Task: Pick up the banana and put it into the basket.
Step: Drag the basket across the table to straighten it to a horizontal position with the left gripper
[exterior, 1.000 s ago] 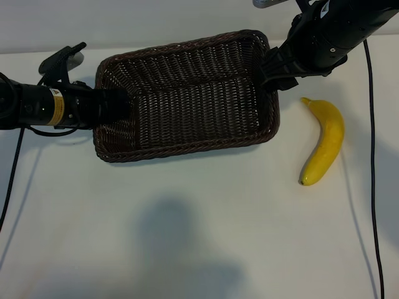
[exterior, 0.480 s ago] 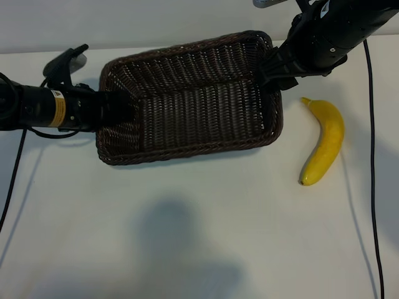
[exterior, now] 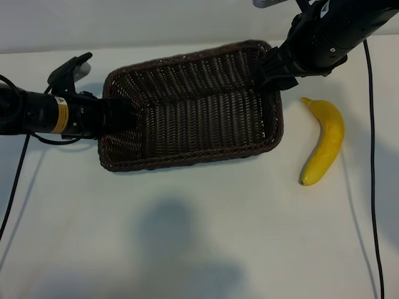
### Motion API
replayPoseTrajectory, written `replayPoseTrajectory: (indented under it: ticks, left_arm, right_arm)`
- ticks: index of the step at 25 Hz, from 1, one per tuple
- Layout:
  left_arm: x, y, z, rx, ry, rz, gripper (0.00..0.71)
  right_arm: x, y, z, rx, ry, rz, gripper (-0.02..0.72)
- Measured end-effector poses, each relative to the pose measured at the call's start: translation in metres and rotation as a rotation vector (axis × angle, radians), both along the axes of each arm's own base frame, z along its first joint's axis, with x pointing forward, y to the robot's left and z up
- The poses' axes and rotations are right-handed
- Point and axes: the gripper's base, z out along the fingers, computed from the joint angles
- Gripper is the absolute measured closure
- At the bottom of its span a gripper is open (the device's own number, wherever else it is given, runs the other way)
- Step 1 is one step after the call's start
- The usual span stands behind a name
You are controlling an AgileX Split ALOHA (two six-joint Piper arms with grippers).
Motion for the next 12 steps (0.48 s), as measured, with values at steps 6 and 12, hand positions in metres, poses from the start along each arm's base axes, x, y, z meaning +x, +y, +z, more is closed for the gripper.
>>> replayPoseTrajectory:
  ticks: [6,12]
  left_arm:
    - [-0.001,0.008,-0.002,-0.001,0.009,0.022,0.549]
    - [0.001,0.019,-0.002,-0.004,0.010,0.055,0.549]
  right_arm:
    - [0.000,0.000,0.000,0.000,0.000,0.000,0.098]
    - [0.000,0.000,0.000,-0.003,-0.002,0.001,0.098]
